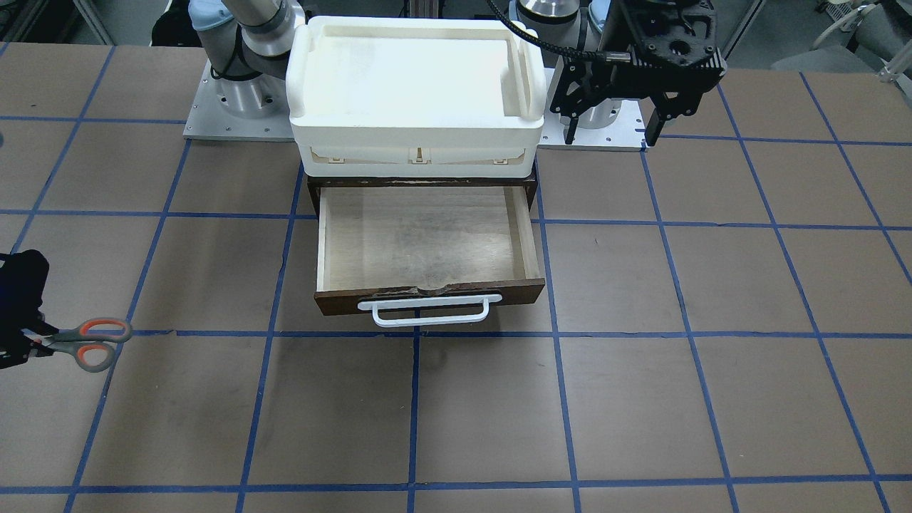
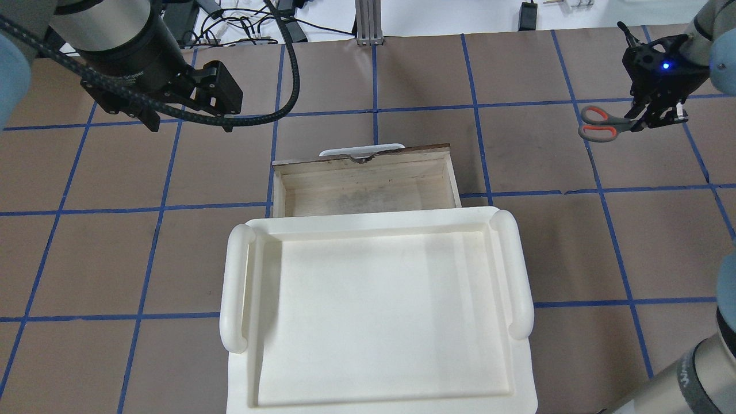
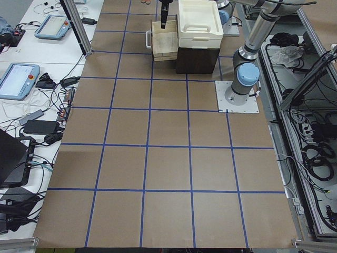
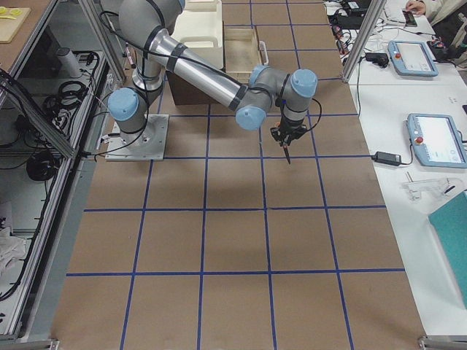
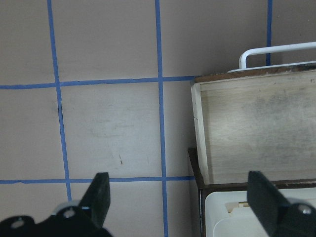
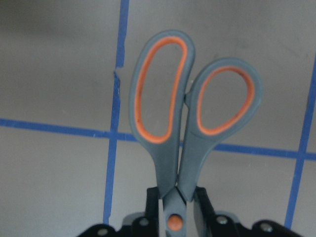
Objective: Put scissors in drawer and close it
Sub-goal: 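Carry the scissors with the right gripper over the open drawer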
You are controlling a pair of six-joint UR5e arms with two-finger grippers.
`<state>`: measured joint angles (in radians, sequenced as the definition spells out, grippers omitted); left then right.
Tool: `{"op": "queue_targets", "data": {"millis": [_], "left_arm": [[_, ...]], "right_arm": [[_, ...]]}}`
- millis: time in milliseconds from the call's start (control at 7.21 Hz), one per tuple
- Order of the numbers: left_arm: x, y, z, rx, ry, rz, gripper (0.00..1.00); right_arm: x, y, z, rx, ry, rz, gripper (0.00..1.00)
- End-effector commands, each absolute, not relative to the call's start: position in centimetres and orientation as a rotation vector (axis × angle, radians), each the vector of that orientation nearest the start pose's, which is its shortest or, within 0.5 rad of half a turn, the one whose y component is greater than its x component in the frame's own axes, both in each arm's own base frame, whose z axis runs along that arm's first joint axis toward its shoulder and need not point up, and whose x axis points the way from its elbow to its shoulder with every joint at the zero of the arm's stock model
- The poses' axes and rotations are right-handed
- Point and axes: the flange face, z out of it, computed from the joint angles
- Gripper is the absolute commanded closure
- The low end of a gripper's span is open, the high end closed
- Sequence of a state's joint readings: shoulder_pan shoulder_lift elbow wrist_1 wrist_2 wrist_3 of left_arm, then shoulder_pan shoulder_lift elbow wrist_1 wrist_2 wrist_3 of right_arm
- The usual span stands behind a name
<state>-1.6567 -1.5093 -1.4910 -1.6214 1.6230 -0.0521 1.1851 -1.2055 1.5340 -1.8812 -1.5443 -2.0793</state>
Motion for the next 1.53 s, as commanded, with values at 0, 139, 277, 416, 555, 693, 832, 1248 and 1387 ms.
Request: {"op": "queue_targets", "data": {"millis": [0,139,277,416,555,693,832,1248,1387], "left_arm": [[-16.8,-45.8,55.2,0.049,3.092,-0.145,0.0],[-16.8,-45.7,55.3,0.048,3.092,-0.148,0.0],[-16.8,-45.7,55.3,0.048,3.092,-0.148,0.0],[-16.8,-45.7,55.2,0.049,3.092,-0.145,0.0],[-16.8,-45.7,55.3,0.048,3.092,-0.148,0.0],[-16.8,-45.7,55.3,0.048,3.092,-0.148,0.0],[-16.8,-45.7,55.2,0.049,3.092,-0.145,0.0],[-16.8,-45.8,55.1,0.049,3.094,-0.143,0.0],[-16.8,-45.8,55.2,0.049,3.092,-0.145,0.0]], "right_arm": [[-2.2,-61.0,37.4,-2.303,2.069,-0.015,1.0],[2.3,-60.3,38.6,-2.326,2.048,-0.003,1.0],[7.0,-59.3,39.4,-2.305,2.064,-0.006,1.0],[11.9,-58.3,39.8,-2.281,2.096,0.002,1.0],[16.9,-56.9,40.1,-2.285,2.107,0.019,1.0],[21.2,-55.2,40.4,-2.263,2.138,0.02,1.0],[24.9,-53.7,40.3,-2.226,2.181,0.028,1.0],[31.9,-50.0,40.0,-2.197,2.195,0.029,1.0],[33.7,-49.0,39.5,-2.223,2.17,0.033,1.0]]}}
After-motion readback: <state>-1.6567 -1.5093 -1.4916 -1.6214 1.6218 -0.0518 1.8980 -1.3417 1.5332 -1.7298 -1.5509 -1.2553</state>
